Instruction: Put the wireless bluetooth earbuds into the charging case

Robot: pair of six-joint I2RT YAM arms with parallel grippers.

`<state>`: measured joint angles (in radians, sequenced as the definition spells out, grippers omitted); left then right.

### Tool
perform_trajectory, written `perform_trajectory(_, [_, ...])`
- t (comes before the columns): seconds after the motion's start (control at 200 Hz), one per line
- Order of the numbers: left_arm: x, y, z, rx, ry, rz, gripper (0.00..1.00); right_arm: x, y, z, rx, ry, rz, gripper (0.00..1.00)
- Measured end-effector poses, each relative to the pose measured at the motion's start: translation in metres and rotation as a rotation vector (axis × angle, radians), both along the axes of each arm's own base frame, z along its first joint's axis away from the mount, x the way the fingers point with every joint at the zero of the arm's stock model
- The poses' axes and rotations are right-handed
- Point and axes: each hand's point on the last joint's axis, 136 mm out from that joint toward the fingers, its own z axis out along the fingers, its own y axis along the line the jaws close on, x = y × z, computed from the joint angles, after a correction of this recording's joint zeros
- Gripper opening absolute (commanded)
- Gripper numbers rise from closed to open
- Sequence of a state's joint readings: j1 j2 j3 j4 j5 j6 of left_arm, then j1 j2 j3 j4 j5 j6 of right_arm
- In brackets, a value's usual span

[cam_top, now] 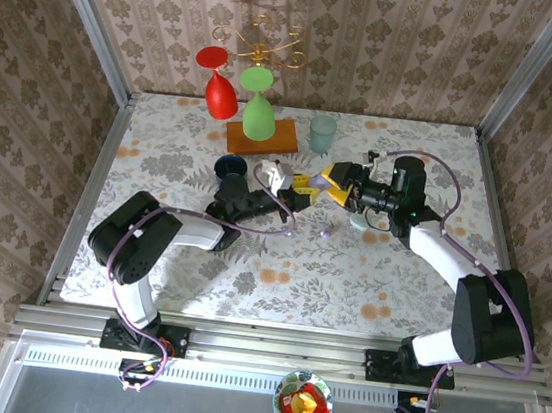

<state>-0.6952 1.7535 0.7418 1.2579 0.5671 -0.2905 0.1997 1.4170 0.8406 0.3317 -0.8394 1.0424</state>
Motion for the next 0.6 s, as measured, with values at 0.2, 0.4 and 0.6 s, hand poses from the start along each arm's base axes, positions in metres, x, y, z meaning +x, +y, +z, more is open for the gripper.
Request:
perform_trajectory(0.2, [0.019,0.030,0.005,-0.112,0.346,-0.055,0.06,-0.024,-0.009,0.040,-0.124,-0.339,0.085,0.75])
perform_trajectory(0.4, [0.011,0.035,-0.006,-0.171,0.688,-0.144,0.05,-0.035,-0.001,0.042,-0.112,-0.402,0.189,0.76])
perform_trajectory(0.6, [-0.004,0.030,-0.002,-0.180,0.857,-0.243,0.05,-0.034,0.008,0.031,-0.091,-0.362,0.244,0.73])
